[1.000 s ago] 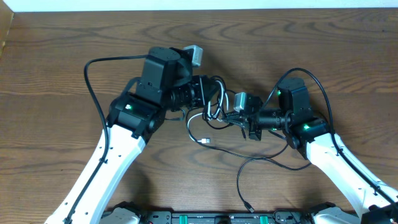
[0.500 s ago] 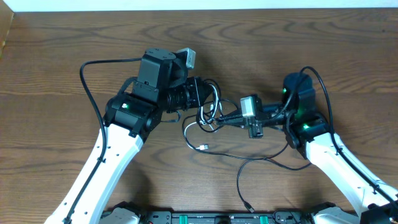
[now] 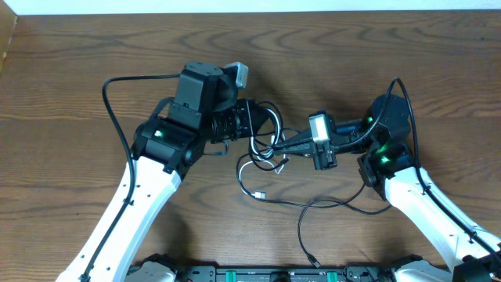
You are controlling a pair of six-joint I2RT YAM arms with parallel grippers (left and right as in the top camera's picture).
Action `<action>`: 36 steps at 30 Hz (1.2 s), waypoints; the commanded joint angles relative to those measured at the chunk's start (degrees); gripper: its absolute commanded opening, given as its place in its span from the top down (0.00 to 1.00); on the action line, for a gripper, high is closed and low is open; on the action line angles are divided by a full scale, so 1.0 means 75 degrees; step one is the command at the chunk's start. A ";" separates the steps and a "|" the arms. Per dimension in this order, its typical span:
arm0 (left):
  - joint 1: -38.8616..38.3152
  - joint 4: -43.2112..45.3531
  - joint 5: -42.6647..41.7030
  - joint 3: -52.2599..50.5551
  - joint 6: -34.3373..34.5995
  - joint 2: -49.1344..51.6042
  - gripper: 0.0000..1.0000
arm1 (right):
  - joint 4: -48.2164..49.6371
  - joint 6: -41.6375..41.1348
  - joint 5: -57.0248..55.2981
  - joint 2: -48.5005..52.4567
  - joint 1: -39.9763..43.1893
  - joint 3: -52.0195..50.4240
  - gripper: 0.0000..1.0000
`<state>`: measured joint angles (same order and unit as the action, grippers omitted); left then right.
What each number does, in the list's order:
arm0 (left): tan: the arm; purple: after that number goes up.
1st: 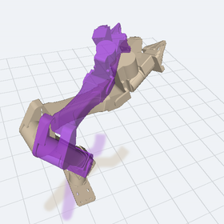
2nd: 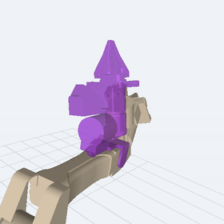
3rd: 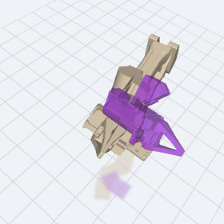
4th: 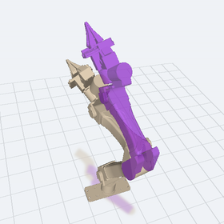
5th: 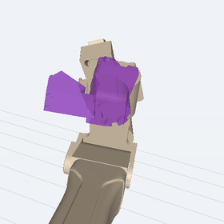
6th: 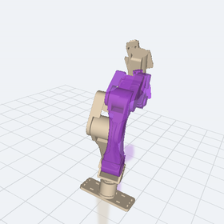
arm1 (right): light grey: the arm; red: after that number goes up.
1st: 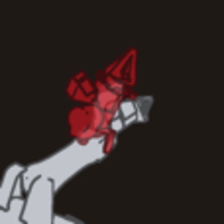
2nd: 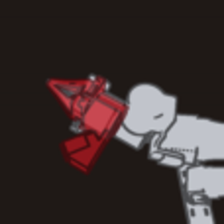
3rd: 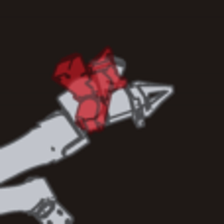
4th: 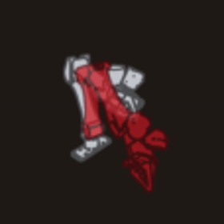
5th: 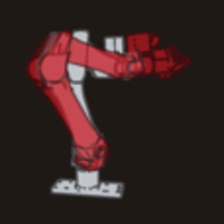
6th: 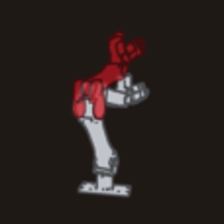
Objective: Untangle cables
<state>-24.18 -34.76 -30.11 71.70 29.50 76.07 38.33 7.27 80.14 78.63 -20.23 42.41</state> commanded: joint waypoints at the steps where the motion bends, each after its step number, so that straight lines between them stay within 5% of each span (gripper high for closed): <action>1: -0.0289 -0.0017 -0.0216 0.0213 -0.0178 -0.0061 0.92 | 0.0102 -0.0221 -0.0437 0.0000 -0.0061 0.0067 0.99; 9: -0.0854 0.0026 0.0198 0.0213 -0.0187 -0.0061 0.92 | 0.0309 -0.0210 -0.0947 -0.0003 -0.0061 0.0067 0.99; 27: -0.0851 -0.0376 0.1775 0.0213 -0.0187 -0.0032 0.92 | 0.2582 -0.2288 -0.0679 -0.0003 -0.0064 0.0067 0.99; 36: -0.0851 -0.0108 0.1769 0.0213 -0.0536 -0.0032 0.92 | 0.1239 -0.2279 0.0519 -0.0003 -0.0058 0.0067 0.77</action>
<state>-30.35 -36.25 -17.65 72.07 27.79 75.99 50.09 -8.88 80.64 78.91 -20.49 42.39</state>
